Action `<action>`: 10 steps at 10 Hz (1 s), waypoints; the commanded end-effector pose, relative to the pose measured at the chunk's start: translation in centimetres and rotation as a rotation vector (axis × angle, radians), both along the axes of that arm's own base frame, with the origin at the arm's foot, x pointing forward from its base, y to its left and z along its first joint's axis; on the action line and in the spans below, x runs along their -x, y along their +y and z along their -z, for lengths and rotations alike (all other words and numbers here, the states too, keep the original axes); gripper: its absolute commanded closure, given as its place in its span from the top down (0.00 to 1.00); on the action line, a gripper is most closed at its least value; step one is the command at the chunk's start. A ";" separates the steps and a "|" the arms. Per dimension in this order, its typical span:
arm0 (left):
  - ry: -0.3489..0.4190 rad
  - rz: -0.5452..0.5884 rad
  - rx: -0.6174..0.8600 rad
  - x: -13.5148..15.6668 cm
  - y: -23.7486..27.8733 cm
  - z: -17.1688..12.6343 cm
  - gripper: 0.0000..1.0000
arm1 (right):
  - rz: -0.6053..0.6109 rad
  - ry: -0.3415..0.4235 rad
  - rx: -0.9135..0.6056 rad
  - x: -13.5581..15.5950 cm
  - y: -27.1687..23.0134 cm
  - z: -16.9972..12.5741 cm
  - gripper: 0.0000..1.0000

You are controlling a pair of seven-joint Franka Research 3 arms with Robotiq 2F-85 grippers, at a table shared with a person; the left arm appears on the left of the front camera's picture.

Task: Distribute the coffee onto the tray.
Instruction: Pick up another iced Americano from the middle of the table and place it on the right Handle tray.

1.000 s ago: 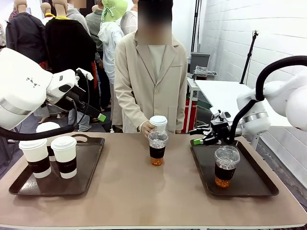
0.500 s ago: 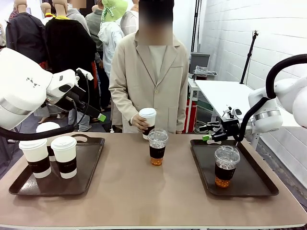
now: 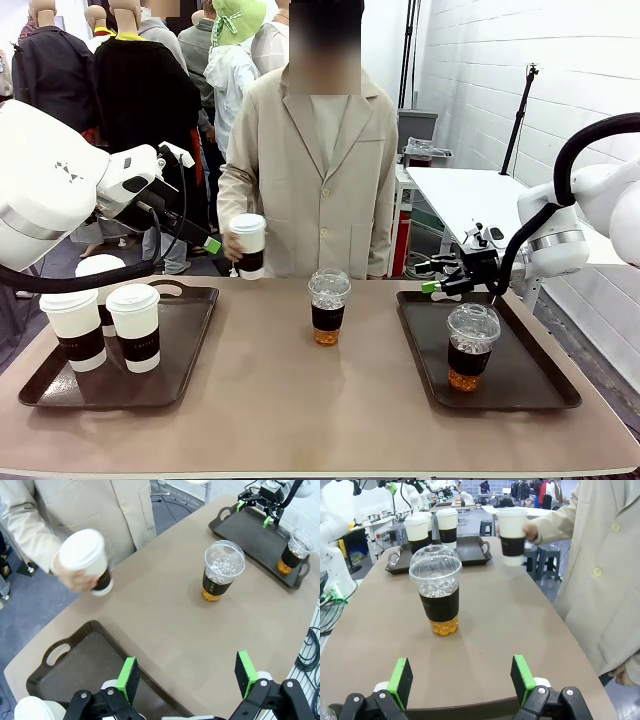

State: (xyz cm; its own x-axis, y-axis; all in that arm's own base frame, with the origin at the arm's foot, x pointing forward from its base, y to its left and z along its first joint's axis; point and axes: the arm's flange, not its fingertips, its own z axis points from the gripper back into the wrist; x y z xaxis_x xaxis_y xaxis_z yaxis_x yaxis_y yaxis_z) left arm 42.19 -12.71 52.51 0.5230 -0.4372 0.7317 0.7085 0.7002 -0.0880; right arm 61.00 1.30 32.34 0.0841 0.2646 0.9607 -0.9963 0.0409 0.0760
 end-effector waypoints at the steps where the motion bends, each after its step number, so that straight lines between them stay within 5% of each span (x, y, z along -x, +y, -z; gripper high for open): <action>1: 0.009 0.003 0.021 -0.2 0.1 0.1 1.00 | 0.008 -0.014 0.004 0.0 1.4 0.5 1.00; 10: 0.009 0.003 0.021 -0.2 0.1 0.1 1.00 | -0.074 -0.012 -0.047 1.4 10.0 4.3 1.00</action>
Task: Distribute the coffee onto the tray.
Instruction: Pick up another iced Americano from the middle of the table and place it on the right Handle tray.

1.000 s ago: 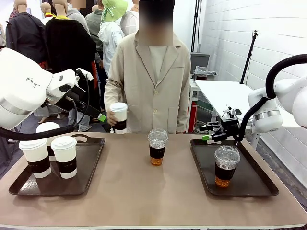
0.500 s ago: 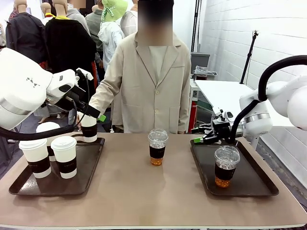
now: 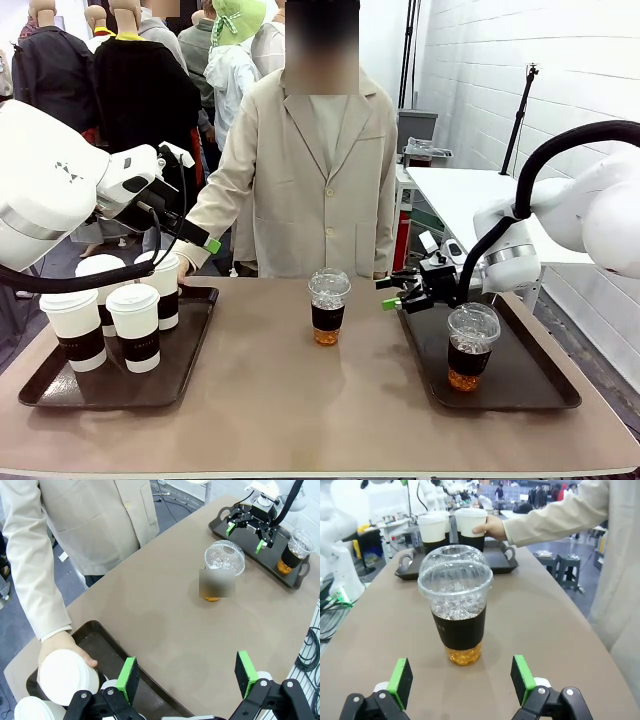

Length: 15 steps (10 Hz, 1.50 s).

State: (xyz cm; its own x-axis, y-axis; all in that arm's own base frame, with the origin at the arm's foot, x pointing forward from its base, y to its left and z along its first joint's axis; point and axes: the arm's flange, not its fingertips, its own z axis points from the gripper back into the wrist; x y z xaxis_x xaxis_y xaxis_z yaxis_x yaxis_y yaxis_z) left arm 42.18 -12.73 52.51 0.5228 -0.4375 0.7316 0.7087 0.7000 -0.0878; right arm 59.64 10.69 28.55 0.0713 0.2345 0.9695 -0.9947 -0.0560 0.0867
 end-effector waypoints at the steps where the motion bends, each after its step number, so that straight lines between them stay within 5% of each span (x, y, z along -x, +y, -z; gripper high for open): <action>1: 0.009 0.002 0.022 -0.2 0.1 0.1 1.00 | 0.012 -0.020 -0.013 0.1 1.4 0.7 1.00; 15: 0.009 0.002 0.022 -0.2 0.1 0.1 1.00 | -0.020 0.009 0.023 -0.7 4.0 2.5 1.00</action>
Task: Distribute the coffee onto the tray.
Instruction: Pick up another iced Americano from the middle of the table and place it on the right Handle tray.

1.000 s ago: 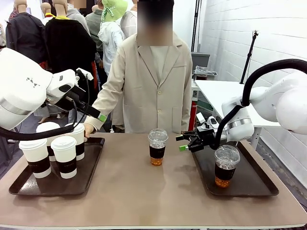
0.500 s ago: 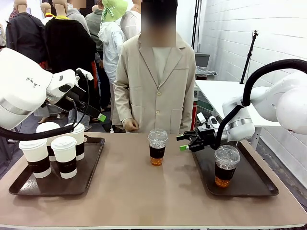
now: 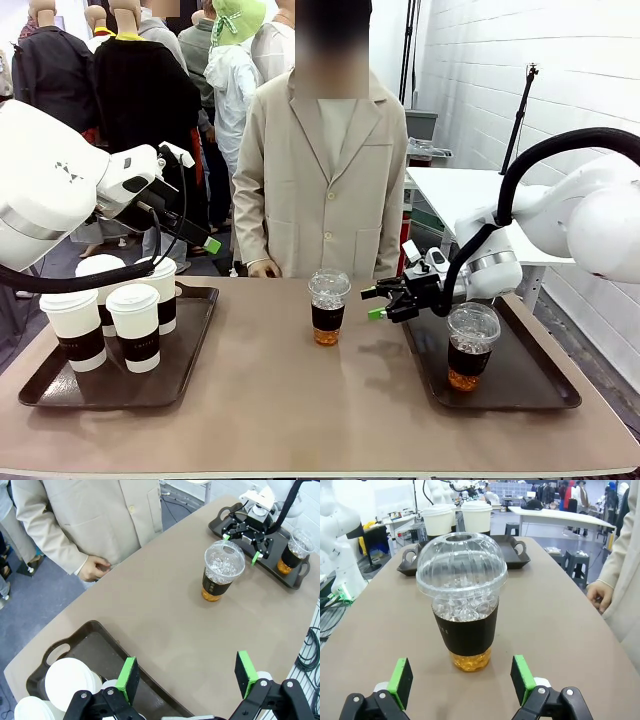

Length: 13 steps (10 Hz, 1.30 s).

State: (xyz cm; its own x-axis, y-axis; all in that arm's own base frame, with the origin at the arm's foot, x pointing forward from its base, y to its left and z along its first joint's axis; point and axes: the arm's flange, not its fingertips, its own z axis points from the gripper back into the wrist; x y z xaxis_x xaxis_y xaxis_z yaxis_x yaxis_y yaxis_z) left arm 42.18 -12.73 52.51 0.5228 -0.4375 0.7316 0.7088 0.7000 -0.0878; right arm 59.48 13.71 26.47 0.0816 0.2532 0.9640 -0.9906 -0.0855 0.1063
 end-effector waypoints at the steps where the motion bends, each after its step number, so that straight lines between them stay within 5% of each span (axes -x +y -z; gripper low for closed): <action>1: 0.009 0.002 0.022 -0.2 0.1 0.1 1.00 | -0.005 -0.001 0.007 -1.2 1.5 0.5 1.00; 13: 0.009 0.002 0.022 -0.2 0.1 0.1 1.00 | -0.043 0.022 -0.037 -1.6 6.8 1.8 1.00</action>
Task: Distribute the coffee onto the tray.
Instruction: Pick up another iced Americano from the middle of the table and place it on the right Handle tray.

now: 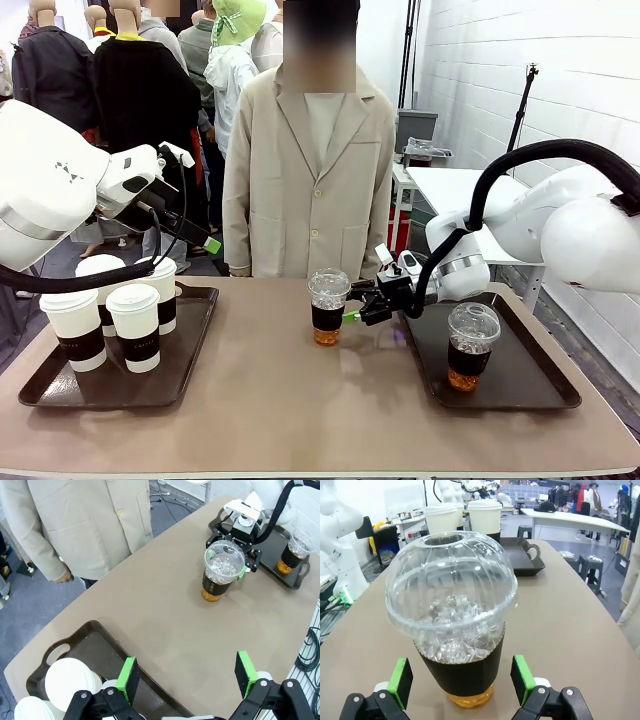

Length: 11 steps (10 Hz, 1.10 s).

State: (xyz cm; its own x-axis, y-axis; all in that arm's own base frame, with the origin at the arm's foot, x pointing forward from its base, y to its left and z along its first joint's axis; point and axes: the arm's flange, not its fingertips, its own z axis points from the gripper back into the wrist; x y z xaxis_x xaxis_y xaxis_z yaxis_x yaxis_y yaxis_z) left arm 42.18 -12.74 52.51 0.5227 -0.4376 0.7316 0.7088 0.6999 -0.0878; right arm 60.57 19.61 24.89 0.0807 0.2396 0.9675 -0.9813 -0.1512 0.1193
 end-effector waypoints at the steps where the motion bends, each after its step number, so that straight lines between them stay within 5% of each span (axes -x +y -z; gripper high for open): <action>1: 0.009 0.002 0.022 -0.2 0.1 0.1 1.00 | 0.018 0.005 -0.020 -0.5 1.3 0.3 1.00; 8: 0.009 0.002 0.022 -0.2 0.1 0.1 1.00 | 0.016 0.051 -0.032 -0.2 3.0 0.7 1.00; 10: 0.009 0.002 0.022 -0.2 0.1 0.1 1.00 | 0.041 0.049 -0.039 0.0 3.0 0.6 0.63; 11: 0.009 0.002 0.022 -0.2 0.1 0.1 1.00 | 0.047 0.062 -0.042 0.0 3.0 0.5 0.63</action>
